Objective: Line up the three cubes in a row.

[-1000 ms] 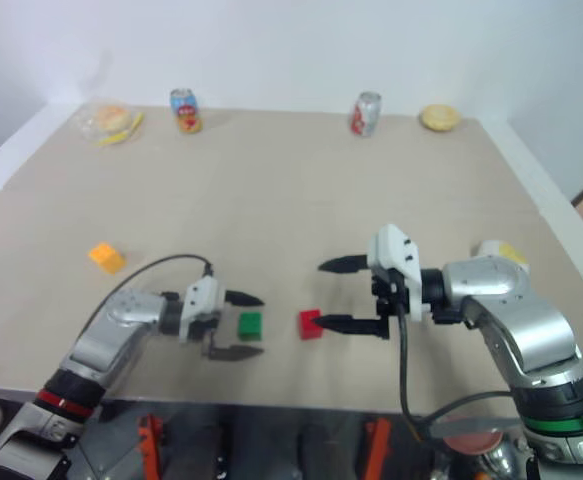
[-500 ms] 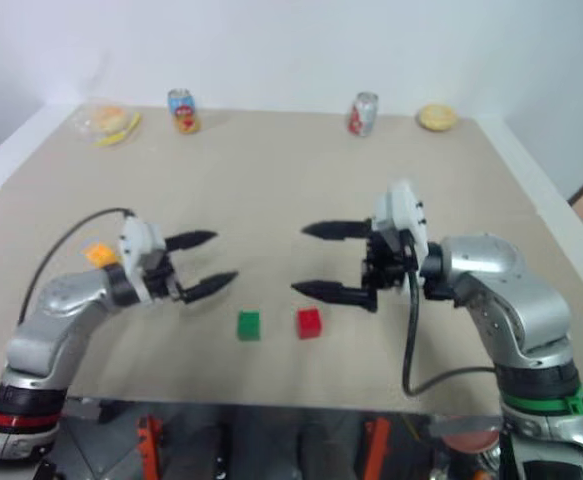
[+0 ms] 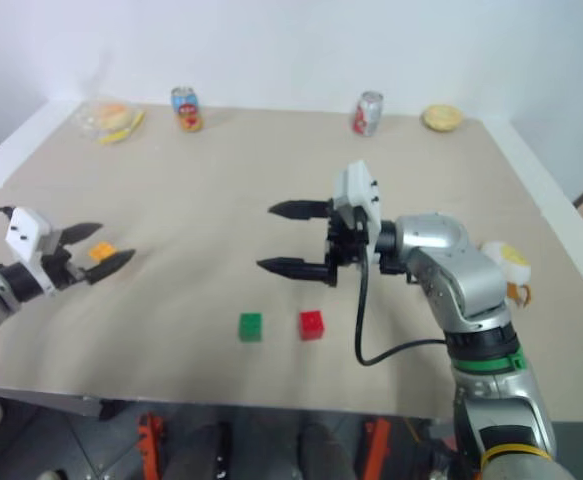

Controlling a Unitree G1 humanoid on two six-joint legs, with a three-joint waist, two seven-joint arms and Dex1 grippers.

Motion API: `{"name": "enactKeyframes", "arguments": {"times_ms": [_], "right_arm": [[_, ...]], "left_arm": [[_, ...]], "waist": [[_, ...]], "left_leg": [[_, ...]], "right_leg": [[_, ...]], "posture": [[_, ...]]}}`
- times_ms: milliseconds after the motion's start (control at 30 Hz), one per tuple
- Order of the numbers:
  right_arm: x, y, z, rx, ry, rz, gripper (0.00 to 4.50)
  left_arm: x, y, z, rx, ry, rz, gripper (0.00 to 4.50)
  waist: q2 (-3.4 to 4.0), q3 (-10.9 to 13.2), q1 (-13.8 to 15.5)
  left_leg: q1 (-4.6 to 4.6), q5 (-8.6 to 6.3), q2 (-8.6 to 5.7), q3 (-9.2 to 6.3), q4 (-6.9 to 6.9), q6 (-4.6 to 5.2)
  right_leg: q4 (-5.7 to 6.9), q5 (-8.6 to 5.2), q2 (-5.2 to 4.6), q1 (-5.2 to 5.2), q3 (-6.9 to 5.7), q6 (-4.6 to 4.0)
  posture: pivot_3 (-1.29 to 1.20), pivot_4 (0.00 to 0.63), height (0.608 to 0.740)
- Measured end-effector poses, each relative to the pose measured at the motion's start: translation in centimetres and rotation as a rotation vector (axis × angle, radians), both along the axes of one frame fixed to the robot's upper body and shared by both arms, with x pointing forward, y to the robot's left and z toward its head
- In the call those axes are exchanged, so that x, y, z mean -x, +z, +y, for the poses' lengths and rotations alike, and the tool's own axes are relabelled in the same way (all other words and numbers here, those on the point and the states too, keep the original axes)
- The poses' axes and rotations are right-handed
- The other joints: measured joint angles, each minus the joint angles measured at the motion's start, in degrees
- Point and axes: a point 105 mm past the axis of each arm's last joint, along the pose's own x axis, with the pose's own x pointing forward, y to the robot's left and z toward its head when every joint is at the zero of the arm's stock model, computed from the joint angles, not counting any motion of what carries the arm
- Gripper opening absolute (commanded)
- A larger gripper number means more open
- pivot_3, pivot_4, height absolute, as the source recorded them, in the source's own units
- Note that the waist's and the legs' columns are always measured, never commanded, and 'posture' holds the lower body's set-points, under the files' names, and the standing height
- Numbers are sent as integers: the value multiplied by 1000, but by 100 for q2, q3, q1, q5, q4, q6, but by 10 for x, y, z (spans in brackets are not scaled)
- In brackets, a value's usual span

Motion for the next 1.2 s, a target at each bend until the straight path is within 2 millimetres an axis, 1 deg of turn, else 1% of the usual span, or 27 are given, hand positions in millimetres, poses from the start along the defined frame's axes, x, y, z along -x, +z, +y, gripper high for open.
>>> {"name": "enactKeyframes", "arguments": {"times_ms": [133,233,300,500,533,567,767,800,933,967,1033,1067,1100,1200], "right_arm": [[0,-1,0,2,-5,0,4500],[0,-1,0,3,-9,1,4500],[2,-3,0,4,-10,3,4500],[4,-4,1,8,-22,8,4500],[5,-4,1,7,-21,6,4500],[5,-3,1,7,-20,4,4500],[6,-2,1,7,-32,1,4500],[6,-2,1,7,-32,1,4500],[6,-2,1,6,-29,3,4500],[6,-1,0,2,-25,9,4500],[8,2,-5,-7,-17,25,4500],[8,3,-7,-9,-16,26,4500],[9,4,-9,-10,-16,28,4500],[14,-1,-19,15,-18,56,4500]], "left_arm": [[-11,-10,17,4,47,21,4452],[-17,-18,22,5,54,45,4452],[-20,-23,23,2,49,63,4452],[-26,-40,16,-11,14,121,4452],[-26,-42,16,-14,12,124,3919],[-26,-43,16,-18,12,128,3661],[-26,-45,16,-20,2,129,1531],[-26,-44,16,-22,2,128,1369],[-26,-44,14,-27,-4,120,1396],[-25,-44,12,-32,-17,115,1396],[-19,-38,-12,-37,-126,81,1396],[-18,-36,-20,-33,-156,71,1396],[-14,-33,-32,-34,-208,62,1396],[-3,-28,-63,-51,-335,47,1396]], "waist": [[-2,0,2],[-4,-2,-1],[-8,-3,-1],[-8,-3,-2],[-8,-3,-2],[-8,-3,-8],[-9,-3,-9],[-9,-3,-9],[-9,-3,-9],[-9,-3,-9],[-9,-3,-8],[-9,-3,3],[-9,-3,10],[-10,-4,8]], "left_leg": [[0,0,3,1,3,0],[-2,1,3,6,4,-1],[-6,1,3,9,4,-1],[-8,1,12,8,3,-1],[-9,1,14,8,3,-1],[-10,1,17,10,3,-1],[-11,1,19,10,3,-1],[-11,1,19,11,3,-1],[-11,1,20,11,3,-1],[-12,1,20,11,3,-1],[-16,1,20,12,3,-2],[-19,1,20,12,4,-2],[-20,2,19,11,5,-2],[-20,2,18,11,4,-2]], "right_leg": [[11,2,1,-5,-4,-4],[23,1,0,-12,-2,-7],[40,0,0,-23,-1,-3],[60,2,12,-38,-2,2],[61,2,14,-39,-2,1],[61,4,15,-41,-2,-1],[62,4,16,-43,-3,-2],[62,4,16,-42,-3,-2],[62,4,16,-43,-2,-2],[62,4,16,-43,-2,-3],[62,4,13,-44,-1,-2],[62,4,14,-44,-1,-2],[62,3,14,-42,-1,-2],[62,0,13,-39,3,0]], "posture": [[0,150,733],[0,150,733],[0,150,733],[0,150,733],[0,150,733],[0,150,733],[0,150,733],[0,150,733],[0,150,733],[0,150,733],[0,150,733],[0,150,733],[0,150,733],[0,150,733]]}}
